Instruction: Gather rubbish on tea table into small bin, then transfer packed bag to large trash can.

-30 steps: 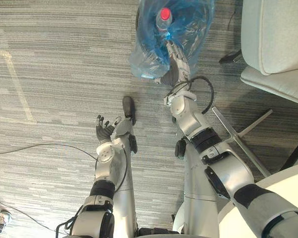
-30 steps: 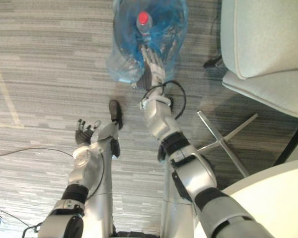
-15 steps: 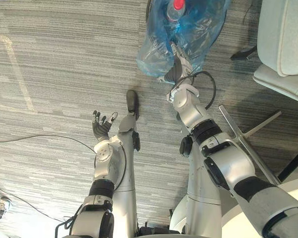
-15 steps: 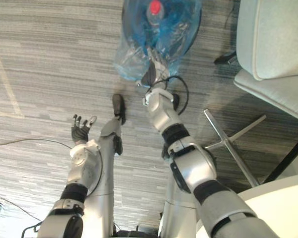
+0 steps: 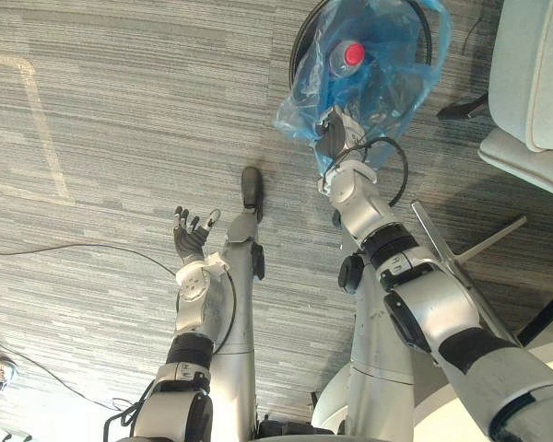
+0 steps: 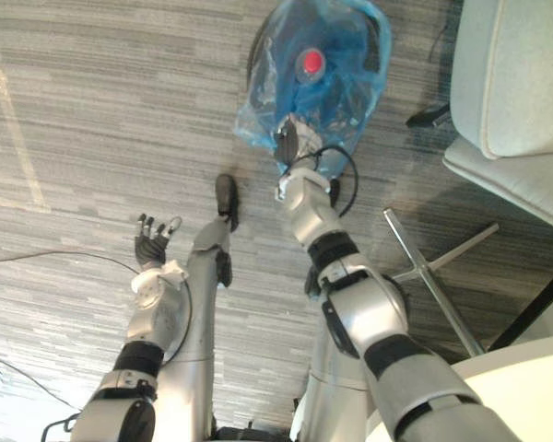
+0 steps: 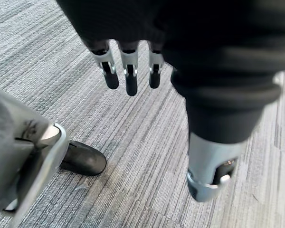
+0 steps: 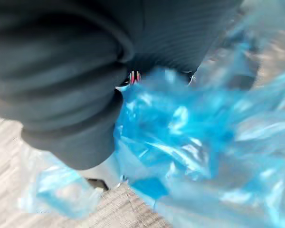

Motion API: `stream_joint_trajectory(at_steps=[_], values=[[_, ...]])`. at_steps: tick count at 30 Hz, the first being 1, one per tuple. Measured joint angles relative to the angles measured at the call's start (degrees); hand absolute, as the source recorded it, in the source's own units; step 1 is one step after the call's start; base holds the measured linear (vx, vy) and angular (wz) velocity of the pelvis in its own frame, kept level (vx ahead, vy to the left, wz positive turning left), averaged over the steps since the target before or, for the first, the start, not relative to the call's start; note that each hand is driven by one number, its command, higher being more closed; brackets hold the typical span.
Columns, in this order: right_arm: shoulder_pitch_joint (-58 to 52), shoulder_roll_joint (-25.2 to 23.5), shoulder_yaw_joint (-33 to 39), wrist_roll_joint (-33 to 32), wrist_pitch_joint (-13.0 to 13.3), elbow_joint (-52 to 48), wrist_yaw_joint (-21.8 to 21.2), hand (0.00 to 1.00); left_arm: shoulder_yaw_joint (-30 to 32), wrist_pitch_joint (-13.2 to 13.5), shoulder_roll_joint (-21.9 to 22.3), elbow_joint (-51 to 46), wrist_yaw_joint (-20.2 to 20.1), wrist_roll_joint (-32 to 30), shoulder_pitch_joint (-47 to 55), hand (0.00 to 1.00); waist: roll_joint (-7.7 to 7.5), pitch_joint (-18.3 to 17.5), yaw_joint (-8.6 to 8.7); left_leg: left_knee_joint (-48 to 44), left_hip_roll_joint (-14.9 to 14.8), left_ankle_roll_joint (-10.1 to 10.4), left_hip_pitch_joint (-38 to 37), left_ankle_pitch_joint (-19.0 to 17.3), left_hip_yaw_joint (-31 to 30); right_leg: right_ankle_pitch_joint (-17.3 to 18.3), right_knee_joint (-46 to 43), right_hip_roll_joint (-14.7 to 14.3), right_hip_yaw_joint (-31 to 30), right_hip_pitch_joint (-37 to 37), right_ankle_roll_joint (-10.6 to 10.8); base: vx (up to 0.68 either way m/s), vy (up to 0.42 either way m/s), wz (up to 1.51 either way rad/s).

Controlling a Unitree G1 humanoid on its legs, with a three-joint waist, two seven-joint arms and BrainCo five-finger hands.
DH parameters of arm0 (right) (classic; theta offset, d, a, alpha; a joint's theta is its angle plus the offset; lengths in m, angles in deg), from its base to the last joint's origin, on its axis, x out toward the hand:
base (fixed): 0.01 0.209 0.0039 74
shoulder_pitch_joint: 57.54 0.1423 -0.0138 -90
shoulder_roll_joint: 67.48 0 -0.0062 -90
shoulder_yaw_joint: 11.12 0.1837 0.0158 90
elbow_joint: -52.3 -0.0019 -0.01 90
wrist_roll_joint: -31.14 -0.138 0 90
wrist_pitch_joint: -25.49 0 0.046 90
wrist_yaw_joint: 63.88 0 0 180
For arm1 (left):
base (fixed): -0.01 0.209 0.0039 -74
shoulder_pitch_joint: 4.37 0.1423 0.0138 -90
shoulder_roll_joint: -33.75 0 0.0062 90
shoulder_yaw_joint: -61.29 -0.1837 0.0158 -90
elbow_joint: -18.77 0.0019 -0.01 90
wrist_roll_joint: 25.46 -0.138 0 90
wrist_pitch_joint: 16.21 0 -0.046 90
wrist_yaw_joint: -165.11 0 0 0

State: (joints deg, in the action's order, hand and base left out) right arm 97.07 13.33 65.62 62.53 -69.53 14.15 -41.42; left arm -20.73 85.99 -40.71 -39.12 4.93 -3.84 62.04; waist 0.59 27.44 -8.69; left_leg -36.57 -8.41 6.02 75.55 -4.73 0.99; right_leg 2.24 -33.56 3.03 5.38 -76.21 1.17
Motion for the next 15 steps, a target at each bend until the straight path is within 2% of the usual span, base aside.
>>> stream_joint_trajectory(at_steps=[8, 10, 15], values=[[-1.99, 0.0, 0.0, -0.74, 0.09, -4.0, 0.15, 1.0, 0.13, -0.51, -0.04, 0.05, 0.0, -0.03, 0.01, 0.0, 0.0, -0.03, -0.12, -0.56, -0.08, -0.14, 0.0, 0.06, 0.13, -0.18, 0.0, -0.04, -0.15, 0.04, -0.23, -0.02, -0.033, -0.01], [-2.21, 0.06, 0.0, -2.31, 0.07, -5.26, 0.26, 1.0, 0.39, -0.75, -0.03, 0.07, 0.0, -0.04, 0.0, 0.0, 0.0, -0.04, -0.1, -0.69, -0.14, -0.13, -0.04, 0.06, 0.12, -0.86, -0.14, -0.16, -0.15, 0.15, -1.15, -0.01, -0.047, -0.02], [-3.51, 0.03, -0.67, -2.66, 0.1, -8.68, 1.01, 1.0, 1.48, -1.56, -0.13, 1.44, 0.01, -0.24, 0.02, 0.0, -0.01, -0.05, -0.07, -1.8, -0.77, -0.47, -1.43, -0.23, 0.13, -1.32, 0.1, -0.77, -0.18, 2.08, -1.36, -0.01, -0.041, -0.1]])
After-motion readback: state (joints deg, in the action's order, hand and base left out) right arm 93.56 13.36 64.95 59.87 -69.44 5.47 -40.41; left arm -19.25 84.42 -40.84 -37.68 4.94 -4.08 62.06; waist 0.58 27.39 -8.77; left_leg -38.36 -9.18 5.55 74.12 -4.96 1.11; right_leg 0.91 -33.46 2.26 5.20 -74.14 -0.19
